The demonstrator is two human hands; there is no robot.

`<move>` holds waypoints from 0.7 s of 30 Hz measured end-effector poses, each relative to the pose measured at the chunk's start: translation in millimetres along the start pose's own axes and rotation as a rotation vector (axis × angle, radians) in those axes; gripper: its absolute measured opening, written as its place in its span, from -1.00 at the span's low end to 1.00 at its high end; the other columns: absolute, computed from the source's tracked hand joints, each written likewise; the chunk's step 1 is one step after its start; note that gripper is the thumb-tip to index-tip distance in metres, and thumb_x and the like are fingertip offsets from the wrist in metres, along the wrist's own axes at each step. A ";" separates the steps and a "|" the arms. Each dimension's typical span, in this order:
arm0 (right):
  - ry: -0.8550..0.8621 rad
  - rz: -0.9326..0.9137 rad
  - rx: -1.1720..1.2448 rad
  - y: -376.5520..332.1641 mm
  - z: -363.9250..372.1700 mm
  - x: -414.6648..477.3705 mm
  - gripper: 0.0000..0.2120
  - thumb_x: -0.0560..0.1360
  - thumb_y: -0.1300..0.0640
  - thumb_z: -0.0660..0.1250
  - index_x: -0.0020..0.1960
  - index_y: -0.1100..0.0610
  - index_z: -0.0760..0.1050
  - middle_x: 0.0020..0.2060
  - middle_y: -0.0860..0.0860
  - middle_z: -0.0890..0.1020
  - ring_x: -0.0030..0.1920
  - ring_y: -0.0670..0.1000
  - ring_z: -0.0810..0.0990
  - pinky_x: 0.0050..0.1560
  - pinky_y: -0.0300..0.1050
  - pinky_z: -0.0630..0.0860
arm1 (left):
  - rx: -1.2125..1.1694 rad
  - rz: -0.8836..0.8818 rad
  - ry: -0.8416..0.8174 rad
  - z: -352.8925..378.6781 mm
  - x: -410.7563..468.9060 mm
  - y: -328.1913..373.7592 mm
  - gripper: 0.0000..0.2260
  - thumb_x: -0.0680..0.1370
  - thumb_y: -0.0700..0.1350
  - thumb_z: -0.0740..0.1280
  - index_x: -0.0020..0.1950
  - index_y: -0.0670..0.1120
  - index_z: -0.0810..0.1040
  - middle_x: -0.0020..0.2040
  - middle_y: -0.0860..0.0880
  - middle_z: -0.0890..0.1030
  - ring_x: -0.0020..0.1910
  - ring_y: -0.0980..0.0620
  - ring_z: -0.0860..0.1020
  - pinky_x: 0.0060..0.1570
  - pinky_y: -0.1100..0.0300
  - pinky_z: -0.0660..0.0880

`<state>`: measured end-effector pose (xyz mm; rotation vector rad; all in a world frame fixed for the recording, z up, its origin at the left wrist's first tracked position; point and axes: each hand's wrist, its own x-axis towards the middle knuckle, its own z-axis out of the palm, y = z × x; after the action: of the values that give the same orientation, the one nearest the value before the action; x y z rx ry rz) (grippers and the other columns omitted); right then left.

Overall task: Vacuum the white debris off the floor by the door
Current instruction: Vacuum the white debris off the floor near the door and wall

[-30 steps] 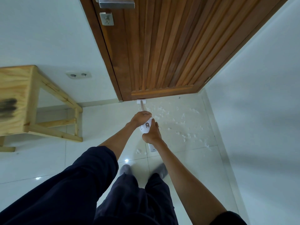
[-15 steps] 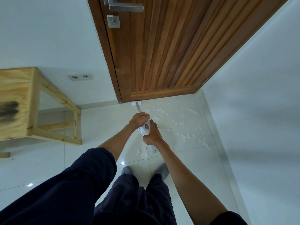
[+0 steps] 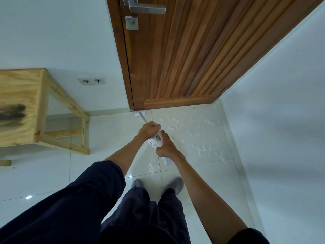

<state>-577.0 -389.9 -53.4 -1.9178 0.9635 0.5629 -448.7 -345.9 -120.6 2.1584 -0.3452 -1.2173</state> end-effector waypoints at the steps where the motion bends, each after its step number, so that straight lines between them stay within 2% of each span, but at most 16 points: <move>1: -0.008 0.001 -0.003 -0.1 -1.1 -1.1 -0.16 0.31 0.34 0.31 0.51 0.01 0.09 0.33 0.01 0.34 0.33 0.15 0.37 0.26 0.13 0.46 | 0.002 0.000 0.001 -0.7 -1.1 -0.2 -0.52 0.46 0.18 0.20 0.27 0.00 0.59 0.30 -0.08 0.58 0.14 -0.08 0.53 0.18 0.06 0.46; 4: -0.022 0.003 -0.006 -2.7 -2.4 -4.2 -0.13 0.29 0.34 0.30 0.52 -0.01 0.07 0.35 -0.01 0.33 0.34 0.13 0.36 0.26 0.12 0.46 | -0.002 -0.006 0.016 -2.4 -4.7 0.0 -0.44 0.39 0.23 0.16 0.27 -0.01 0.59 0.29 -0.10 0.59 0.18 -0.10 0.54 0.19 0.05 0.46; 8: -0.020 -0.009 -0.029 -7.3 1.3 -6.9 -0.17 0.31 0.32 0.31 0.51 0.02 0.09 0.33 0.01 0.35 0.33 0.15 0.37 0.27 0.12 0.45 | -0.016 -0.018 0.030 -3.7 -6.2 -2.9 -0.63 0.58 0.10 0.24 0.32 -0.02 0.55 0.33 -0.10 0.56 0.26 -0.13 0.52 0.23 0.05 0.43; 16: -0.056 -0.025 -0.084 -11.1 1.3 -6.3 -0.12 0.33 0.26 0.32 0.55 -0.02 0.01 0.41 0.01 0.31 0.41 0.18 0.31 0.35 0.18 0.38 | -0.059 -0.040 0.048 -11.2 -7.2 -7.7 -0.64 0.59 0.07 0.25 0.33 -0.05 0.53 0.35 -0.13 0.54 0.29 -0.14 0.52 0.27 0.04 0.45; 21: -0.080 -0.043 -0.097 -19.1 -2.1 -8.9 -0.15 0.38 0.33 0.32 0.55 0.00 0.02 0.40 0.06 0.33 0.39 0.19 0.34 0.36 0.16 0.38 | -0.077 -0.051 0.058 -15.2 -5.2 -12.8 -0.63 0.60 0.08 0.25 0.34 -0.06 0.52 0.34 -0.14 0.54 0.28 -0.15 0.52 0.26 0.03 0.45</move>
<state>-566.9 -382.4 -36.4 -1.9821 0.8554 0.6666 -439.7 -327.4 -119.5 2.1433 -0.2169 -1.1742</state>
